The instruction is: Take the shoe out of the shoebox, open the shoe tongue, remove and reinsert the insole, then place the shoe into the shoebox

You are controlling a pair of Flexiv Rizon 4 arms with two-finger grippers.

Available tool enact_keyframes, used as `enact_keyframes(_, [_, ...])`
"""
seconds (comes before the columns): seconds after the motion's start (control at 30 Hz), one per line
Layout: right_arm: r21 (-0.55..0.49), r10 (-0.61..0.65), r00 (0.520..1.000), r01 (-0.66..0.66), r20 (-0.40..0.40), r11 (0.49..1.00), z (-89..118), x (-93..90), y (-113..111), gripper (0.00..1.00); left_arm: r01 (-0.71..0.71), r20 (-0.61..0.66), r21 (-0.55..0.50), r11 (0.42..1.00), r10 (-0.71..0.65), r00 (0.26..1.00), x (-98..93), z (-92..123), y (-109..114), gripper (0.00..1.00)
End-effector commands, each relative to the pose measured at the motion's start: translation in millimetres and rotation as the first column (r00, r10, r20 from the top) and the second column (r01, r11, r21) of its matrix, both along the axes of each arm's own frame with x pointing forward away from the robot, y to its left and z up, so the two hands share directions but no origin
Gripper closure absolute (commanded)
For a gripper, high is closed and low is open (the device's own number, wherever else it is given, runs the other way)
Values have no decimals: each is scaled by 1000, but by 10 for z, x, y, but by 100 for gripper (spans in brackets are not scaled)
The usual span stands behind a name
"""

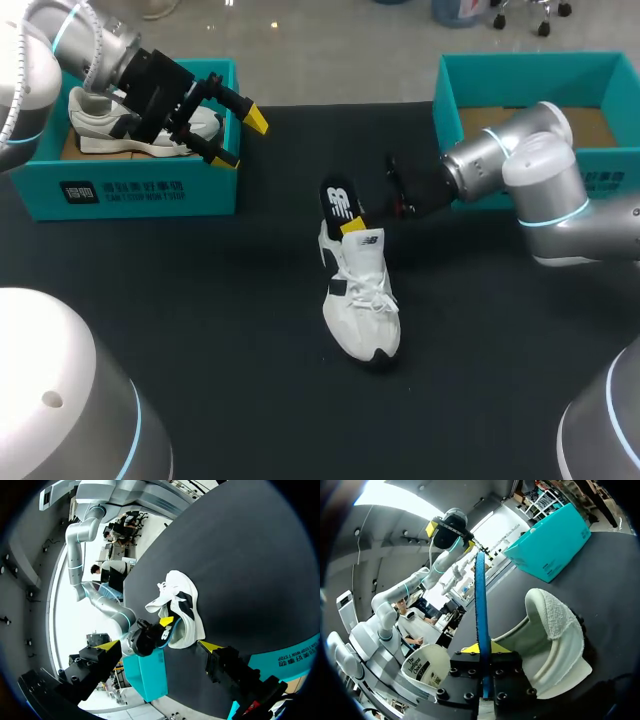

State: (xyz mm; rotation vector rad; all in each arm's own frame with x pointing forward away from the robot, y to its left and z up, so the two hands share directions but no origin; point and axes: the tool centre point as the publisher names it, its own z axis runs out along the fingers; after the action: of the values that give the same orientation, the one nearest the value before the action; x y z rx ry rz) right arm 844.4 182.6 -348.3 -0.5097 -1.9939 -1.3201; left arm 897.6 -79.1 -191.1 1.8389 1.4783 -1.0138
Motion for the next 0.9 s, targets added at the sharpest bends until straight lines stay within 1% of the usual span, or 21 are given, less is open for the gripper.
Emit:
enact_keyframes(0.03, [10,-19,1000,19,9,1000,-16,0,7,67,1,1,3,1000,-1,1000,3,0,3,0])
enact_keyframes(0.17, [14,-28,998,27,48,1000,101,93,4,56,1,1,3,1000,-1,1000,3,0,3,0])
enact_keyframes(0.4, [24,-20,996,18,86,1000,206,258,37,56,1,1,3,1000,-1,1000,3,0,3,0])
enact_keyframes(0.53, [26,-5,995,2,95,1000,224,305,73,58,1,1,3,1000,-1,1000,3,0,3,0])
enact_keyframes(0.67, [21,5,997,-7,83,1000,186,323,87,66,1,1,3,1000,-1,1000,3,0,3,0])
enact_keyframes(0.77, [17,13,997,-14,70,1000,148,318,94,84,1,1,3,1000,-1,1000,3,0,3,0])
enact_keyframes(0.83, [14,23,998,-24,62,1000,129,306,98,100,1,1,3,1000,-1,1000,3,0,3,0])
enact_keyframes(0.9, [10,31,998,-31,51,999,111,281,95,100,1,1,3,1000,-1,1000,3,0,3,0])
